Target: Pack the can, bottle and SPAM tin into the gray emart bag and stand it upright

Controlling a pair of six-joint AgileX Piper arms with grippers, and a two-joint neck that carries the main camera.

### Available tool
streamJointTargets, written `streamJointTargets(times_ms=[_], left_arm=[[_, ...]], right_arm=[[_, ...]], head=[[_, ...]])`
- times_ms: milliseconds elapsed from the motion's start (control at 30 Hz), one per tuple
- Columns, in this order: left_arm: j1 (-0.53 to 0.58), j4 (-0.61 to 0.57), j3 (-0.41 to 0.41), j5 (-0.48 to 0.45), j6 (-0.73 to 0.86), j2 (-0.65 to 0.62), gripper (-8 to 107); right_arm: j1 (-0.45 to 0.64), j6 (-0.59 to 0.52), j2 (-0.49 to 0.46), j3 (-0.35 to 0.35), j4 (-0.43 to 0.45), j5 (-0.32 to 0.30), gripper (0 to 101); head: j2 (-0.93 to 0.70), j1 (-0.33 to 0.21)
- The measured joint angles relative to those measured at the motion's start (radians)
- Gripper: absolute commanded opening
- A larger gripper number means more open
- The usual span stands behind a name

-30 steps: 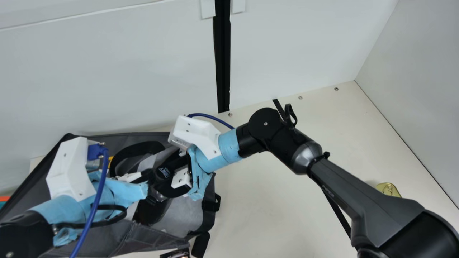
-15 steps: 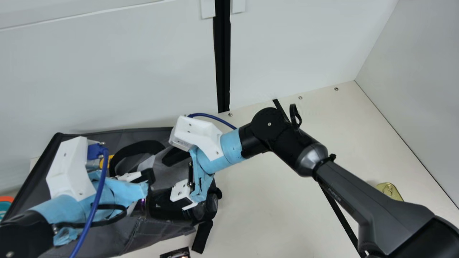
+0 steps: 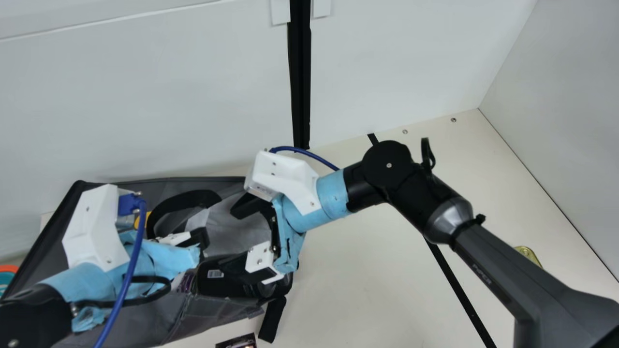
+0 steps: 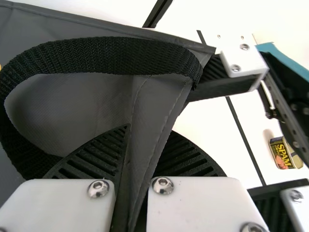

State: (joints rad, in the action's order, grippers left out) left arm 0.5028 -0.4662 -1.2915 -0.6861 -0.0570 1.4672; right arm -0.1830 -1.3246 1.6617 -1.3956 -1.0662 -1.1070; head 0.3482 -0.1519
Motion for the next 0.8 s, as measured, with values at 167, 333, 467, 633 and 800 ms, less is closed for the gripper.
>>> streamJointTargets(times_ms=[167, 333, 467, 633, 800], left_arm=[[0.000, 0.000, 0.000, 0.000, 0.000, 0.000, -8], [0.000, 0.000, 0.000, 0.000, 0.000, 0.000, -8], [0.000, 0.000, 0.000, 0.000, 0.000, 0.000, -8], [0.000, 0.000, 0.000, 0.000, 0.000, 0.000, -8], [0.000, 0.000, 0.000, 0.000, 0.000, 0.000, -8]], right_arm=[[0.037, -0.005, -0.034, 0.013, 0.001, -0.027, 95], [0.084, -0.013, -0.068, 0.017, 0.003, -0.062, 95], [0.128, -0.017, -0.093, 0.016, 0.005, -0.097, 95], [0.169, -0.029, -0.120, 0.024, 0.004, -0.114, 95], [0.204, -0.037, -0.152, 0.046, 0.006, -0.116, 95]], head=[[-0.002, 0.000], [0.000, 0.000], [0.000, 0.000], [0.000, 0.000], [0.000, 0.000]])
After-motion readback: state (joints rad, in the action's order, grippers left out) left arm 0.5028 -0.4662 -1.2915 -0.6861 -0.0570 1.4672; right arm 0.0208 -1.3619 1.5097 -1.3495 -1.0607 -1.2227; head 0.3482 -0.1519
